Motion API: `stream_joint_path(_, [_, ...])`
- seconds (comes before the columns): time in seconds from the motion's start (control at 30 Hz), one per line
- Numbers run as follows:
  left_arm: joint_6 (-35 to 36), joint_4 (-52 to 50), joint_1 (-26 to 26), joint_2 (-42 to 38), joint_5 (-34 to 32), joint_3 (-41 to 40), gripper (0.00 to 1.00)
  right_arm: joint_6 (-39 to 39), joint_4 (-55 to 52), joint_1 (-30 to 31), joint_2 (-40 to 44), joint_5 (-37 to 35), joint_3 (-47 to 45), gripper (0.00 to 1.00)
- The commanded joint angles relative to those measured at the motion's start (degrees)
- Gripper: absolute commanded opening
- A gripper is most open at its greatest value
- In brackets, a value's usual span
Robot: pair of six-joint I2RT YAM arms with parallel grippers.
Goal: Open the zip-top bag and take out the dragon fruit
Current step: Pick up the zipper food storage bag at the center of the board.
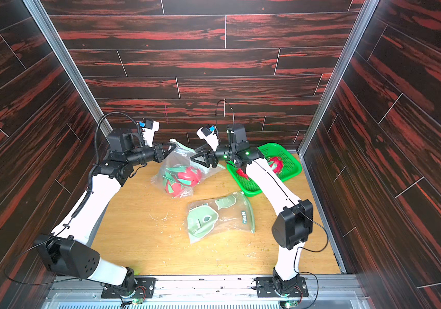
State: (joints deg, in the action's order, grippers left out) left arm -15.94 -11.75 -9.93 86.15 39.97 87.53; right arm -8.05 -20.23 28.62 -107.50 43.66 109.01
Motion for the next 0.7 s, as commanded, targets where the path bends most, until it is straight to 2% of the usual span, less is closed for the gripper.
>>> stream_joint_path(0.0, [-0.84, 7.76, -0.36, -4.48, 2.63, -0.22, 0.0, -2.03, -3.67, 0.38, -2.02, -0.88, 3.58, 0.56])
stream_joint_path(0.13, [-3.41, 11.97, -0.58, -5.11, 3.93, -2.74, 0.0, -2.93, -6.18, 0.95, -4.04, -1.12, 6.22, 0.56])
stream_joint_path(0.3, [-3.2, 11.14, -0.68, -5.49, 4.54, -2.97, 0.0, -4.58, -8.03, 1.85, -5.19, -3.14, 7.2, 0.56])
stream_joint_path(0.5, [-3.44, 11.48, -0.75, -6.63, 4.42, -3.93, 0.0, -5.96, -9.88, 2.68, -6.39, -2.04, 8.6, 0.56])
stream_joint_path(0.57, [-3.74, 11.57, -0.75, -6.83, 4.44, -4.24, 0.0, -6.31, -10.72, 2.97, -7.03, -2.02, 9.68, 0.49])
stream_joint_path(0.67, [-3.74, 11.56, -0.72, -7.46, 4.25, -4.98, 0.0, -6.28, -11.57, 3.08, -7.81, -1.69, 11.4, 0.24])
